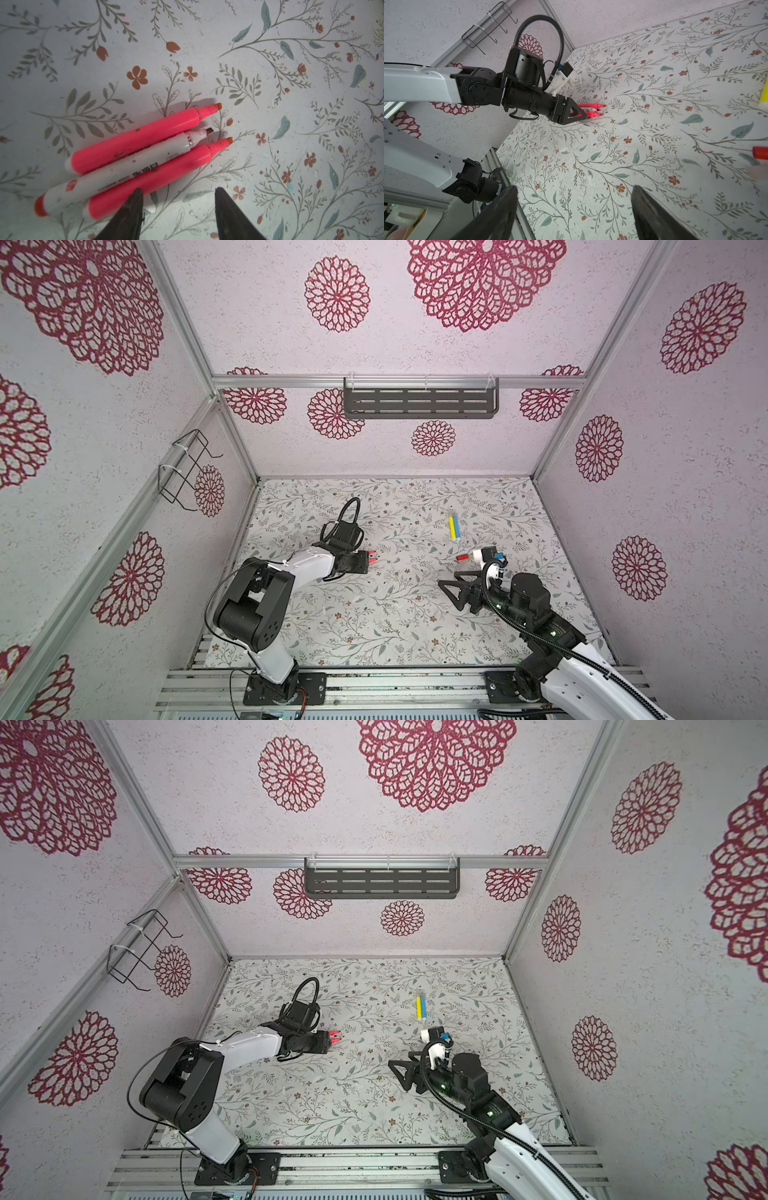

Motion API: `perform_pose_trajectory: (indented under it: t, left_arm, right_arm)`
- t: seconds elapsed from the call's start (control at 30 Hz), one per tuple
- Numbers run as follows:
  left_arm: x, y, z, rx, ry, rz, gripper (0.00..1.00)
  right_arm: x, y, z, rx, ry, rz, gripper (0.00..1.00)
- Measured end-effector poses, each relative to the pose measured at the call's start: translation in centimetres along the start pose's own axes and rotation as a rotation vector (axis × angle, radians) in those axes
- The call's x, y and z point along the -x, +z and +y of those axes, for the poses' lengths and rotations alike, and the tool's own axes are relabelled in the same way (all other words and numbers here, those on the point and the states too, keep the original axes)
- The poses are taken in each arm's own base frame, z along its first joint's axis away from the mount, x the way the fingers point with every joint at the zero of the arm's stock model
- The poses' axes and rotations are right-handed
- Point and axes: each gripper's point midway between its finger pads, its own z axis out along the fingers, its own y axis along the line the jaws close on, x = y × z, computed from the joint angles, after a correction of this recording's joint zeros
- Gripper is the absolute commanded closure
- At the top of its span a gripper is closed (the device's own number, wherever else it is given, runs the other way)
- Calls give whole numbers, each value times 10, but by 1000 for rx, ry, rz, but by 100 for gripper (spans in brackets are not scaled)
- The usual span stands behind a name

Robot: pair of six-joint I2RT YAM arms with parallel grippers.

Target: Insert the pens into the pen caps

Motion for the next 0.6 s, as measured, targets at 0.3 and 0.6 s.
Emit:
perform_pose_trajectory:
  t: [0.3, 0.6]
  left_arm:
    - [2, -1, -2, -7, 0, -3, 43]
    - [16, -5, -7, -18, 14, -33, 43]
  right_arm:
    - [1, 4, 0, 6, 16, 2, 13]
    - [0, 6, 1, 21, 28, 2, 13]
